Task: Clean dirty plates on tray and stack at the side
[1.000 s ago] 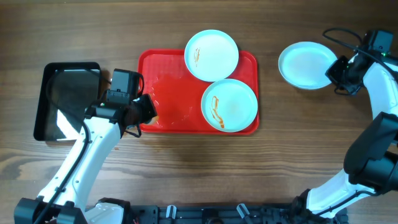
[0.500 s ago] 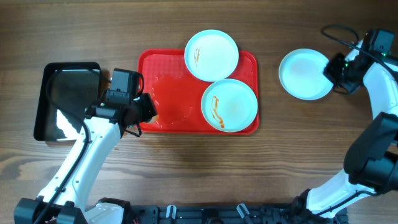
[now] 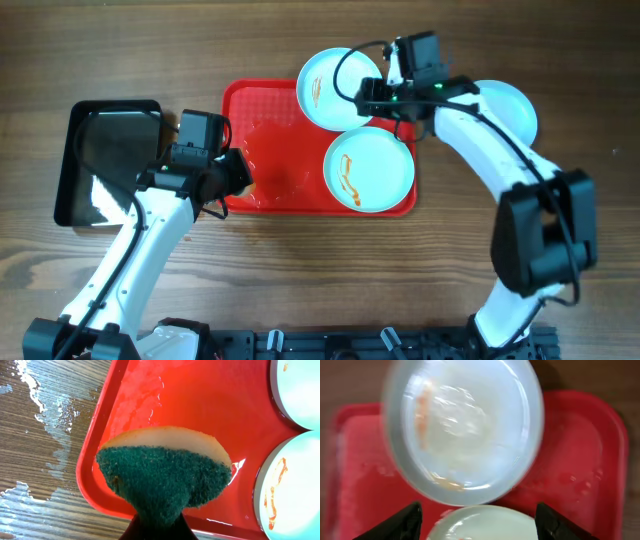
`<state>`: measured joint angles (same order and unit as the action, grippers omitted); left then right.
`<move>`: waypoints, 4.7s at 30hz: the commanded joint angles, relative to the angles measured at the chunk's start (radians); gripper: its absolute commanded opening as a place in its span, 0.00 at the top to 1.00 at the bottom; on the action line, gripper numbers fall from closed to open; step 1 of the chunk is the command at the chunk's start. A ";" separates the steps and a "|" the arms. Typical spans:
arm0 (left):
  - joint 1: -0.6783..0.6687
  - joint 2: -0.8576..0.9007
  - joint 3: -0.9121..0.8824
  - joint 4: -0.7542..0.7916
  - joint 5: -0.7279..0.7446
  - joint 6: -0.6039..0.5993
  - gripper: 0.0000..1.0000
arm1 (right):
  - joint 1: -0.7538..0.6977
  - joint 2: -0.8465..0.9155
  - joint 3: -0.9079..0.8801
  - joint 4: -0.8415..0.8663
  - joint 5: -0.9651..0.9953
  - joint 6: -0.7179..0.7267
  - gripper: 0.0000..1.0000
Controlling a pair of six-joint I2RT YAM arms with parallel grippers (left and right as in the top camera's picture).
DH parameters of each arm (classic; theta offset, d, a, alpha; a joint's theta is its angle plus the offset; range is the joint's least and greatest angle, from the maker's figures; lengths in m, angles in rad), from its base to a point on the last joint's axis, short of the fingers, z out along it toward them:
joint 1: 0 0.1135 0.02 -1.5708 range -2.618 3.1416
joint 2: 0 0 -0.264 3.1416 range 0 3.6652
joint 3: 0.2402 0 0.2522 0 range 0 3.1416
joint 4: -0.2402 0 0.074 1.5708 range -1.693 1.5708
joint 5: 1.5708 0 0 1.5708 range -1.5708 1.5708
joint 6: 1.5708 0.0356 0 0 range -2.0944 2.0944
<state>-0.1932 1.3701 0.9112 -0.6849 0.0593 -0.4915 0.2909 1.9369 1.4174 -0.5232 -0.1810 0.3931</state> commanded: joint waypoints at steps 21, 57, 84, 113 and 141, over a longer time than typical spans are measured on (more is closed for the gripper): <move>0.006 0.006 -0.005 0.009 0.030 0.013 0.96 | -0.074 0.390 0.389 -0.143 0.014 -0.102 0.57; 0.006 0.030 -0.005 0.174 -0.079 0.024 0.96 | 0.295 0.324 0.371 -0.396 -0.087 -0.030 0.96; 0.006 0.266 -0.005 0.252 0.071 0.118 0.87 | 0.345 0.324 0.276 -0.281 -0.045 0.210 0.96; -0.008 0.348 -0.002 0.359 0.063 0.113 0.50 | 0.374 0.330 0.276 -0.277 0.001 0.212 0.96; -0.008 0.315 0.000 0.316 0.026 0.065 0.84 | 0.374 0.330 0.276 -0.274 0.001 0.212 0.96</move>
<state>-0.1955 1.6703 0.9092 -0.3668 0.0982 -0.4259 0.6441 2.2585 1.7050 -0.8001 -0.2119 0.5869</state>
